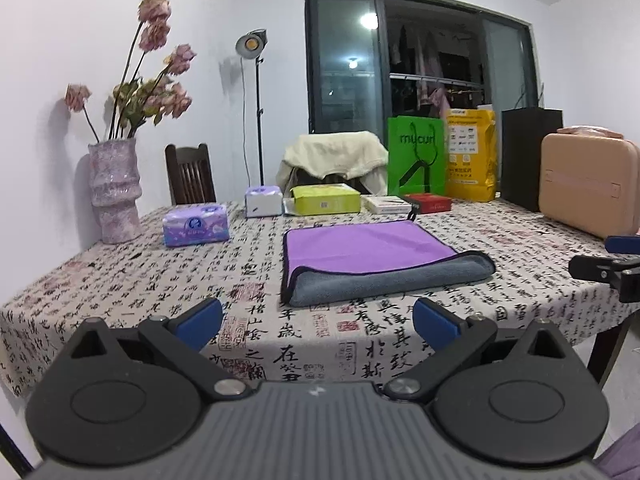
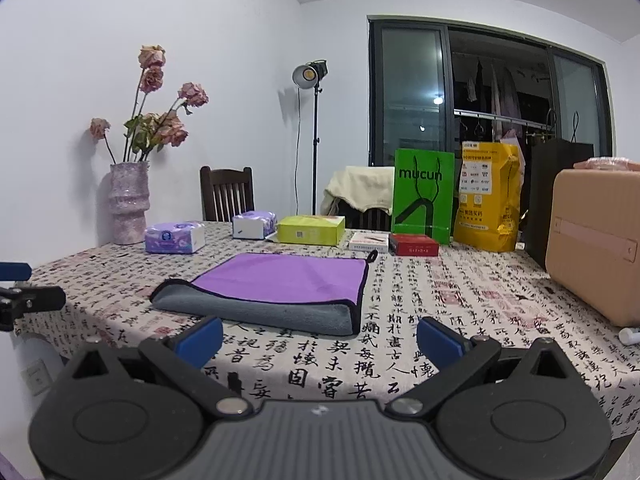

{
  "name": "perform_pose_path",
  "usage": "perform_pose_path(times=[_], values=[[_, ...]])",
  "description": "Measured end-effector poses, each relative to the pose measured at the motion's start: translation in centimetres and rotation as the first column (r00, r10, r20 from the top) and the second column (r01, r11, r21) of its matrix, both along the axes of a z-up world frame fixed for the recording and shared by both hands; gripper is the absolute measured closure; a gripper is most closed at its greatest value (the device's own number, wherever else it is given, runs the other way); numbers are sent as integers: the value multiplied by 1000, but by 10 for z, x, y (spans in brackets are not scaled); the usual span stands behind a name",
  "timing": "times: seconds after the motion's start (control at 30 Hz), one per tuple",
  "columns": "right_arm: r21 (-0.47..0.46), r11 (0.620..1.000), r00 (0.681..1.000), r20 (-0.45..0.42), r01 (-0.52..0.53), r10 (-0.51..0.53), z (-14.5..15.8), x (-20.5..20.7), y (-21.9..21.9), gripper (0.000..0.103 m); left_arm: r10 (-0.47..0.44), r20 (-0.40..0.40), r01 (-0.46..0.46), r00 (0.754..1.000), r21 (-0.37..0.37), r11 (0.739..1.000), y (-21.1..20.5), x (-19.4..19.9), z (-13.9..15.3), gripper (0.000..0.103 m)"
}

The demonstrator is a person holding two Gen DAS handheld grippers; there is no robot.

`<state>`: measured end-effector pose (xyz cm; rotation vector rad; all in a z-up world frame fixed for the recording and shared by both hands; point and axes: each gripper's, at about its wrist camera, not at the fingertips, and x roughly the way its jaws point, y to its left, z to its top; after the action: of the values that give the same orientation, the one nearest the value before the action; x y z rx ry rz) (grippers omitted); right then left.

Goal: Fold towel

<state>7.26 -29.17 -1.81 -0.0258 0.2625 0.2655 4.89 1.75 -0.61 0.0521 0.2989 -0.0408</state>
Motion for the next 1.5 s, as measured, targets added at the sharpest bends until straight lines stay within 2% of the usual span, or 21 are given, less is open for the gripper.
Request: perform_pose_path(times=[0.13,0.2,0.43,0.5,0.7,0.77,0.9,1.03,1.13,1.37,1.5], values=[[31,999,1000,-16,-13,14,-7,12,-4,0,-23,12,23,1000,-36,999,9,6,-3,0],[31,999,1000,-12,-14,14,-9,16,-5,0,-6,19,7,1000,-44,999,11,9,-4,0],[51,998,999,-25,-26,27,-11,30,-7,0,33,5,-33,999,-4,999,5,18,-8,0],[43,999,999,-34,-27,28,-12,35,-7,0,30,-13,-30,999,5,1000,4,23,-9,0],[21,999,998,-57,-25,26,-16,50,-6,0,37,0,-37,999,27,999,4,37,-14,0],[17,999,999,-40,-29,29,-17,54,-6,0,34,17,-35,999,15,999,6,42,-15,0],[30,998,998,-18,-58,58,-20,69,-6,0,6,-2,-6,1000,-18,1000,9,56,-17,0],[-16,996,996,-23,-84,83,-23,83,1,0,-25,11,25,1000,49,998,2,66,-22,0],[-30,995,995,-9,-97,96,-25,89,5,0,-10,0,10,1000,30,1000,2,73,-24,0],[-13,992,989,-78,-127,126,-29,116,1,0,-12,-19,12,1000,10,1000,9,97,-26,0],[-14,990,986,-90,-142,141,-31,131,1,4,2,-43,-1,999,15,1000,8,117,-28,2]])
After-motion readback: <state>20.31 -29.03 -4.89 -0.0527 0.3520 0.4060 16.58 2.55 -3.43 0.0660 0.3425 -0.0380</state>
